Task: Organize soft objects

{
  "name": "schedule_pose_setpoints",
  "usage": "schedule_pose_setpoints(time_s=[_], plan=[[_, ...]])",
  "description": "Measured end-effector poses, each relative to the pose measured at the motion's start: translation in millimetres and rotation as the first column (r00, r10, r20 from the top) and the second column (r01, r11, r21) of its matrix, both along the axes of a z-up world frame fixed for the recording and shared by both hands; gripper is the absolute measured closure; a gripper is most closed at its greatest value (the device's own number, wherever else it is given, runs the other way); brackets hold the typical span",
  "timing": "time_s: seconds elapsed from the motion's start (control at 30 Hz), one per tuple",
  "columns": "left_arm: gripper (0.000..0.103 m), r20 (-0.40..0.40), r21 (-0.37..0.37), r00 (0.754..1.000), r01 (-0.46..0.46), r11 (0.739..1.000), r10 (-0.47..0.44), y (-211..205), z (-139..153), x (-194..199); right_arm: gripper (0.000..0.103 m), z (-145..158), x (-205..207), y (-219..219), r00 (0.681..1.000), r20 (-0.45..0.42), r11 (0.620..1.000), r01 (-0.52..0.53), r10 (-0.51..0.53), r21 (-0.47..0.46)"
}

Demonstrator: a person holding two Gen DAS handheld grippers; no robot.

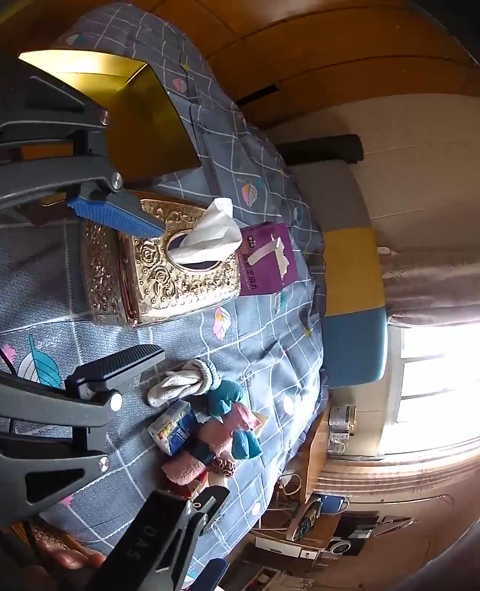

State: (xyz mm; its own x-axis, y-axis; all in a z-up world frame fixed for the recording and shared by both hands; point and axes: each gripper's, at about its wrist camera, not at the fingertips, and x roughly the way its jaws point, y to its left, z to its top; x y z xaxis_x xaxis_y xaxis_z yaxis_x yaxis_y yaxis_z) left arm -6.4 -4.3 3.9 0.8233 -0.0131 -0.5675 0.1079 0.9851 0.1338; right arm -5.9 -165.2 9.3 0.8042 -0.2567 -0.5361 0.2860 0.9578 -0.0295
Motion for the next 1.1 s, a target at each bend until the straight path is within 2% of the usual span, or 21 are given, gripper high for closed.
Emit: schedule_pose_setpoints(time_s=[0.03,0.07,0.13,0.17,0.27,1.1], plan=[[0.042,0.010,0.003,1.000,0.006,1.000,-0.006,-1,1,-3,0.000,0,0,0,1.000,0.001,1.000,-0.001,0.001,-0.007],[0.042,-0.027,-0.026,1.000,-0.016,1.000,0.015,7,-1,3,0.000,1,-1,0,1.000,0.003,1.000,-0.001,0.001,-0.013],[0.042,-0.024,-0.030,1.000,-0.015,0.999,0.014,11,1,2,0.000,0,7,2,1.000,-0.023,1.000,0.003,-0.004,-0.028],[0.042,-0.023,-0.007,1.000,-0.015,1.000,0.015,8,-2,5,0.000,-2,9,-1,1.000,-0.018,1.000,0.003,-0.004,-0.015],[0.042,-0.014,-0.008,1.000,-0.028,1.000,0.027,8,1,4,0.000,3,-1,1,1.000,0.016,1.000,0.006,-0.005,-0.029],[0.042,0.011,-0.027,0.999,-0.048,0.998,0.048,16,14,-3,0.000,14,-5,10,0.999,0.040,0.999,-0.002,0.004,-0.045]])
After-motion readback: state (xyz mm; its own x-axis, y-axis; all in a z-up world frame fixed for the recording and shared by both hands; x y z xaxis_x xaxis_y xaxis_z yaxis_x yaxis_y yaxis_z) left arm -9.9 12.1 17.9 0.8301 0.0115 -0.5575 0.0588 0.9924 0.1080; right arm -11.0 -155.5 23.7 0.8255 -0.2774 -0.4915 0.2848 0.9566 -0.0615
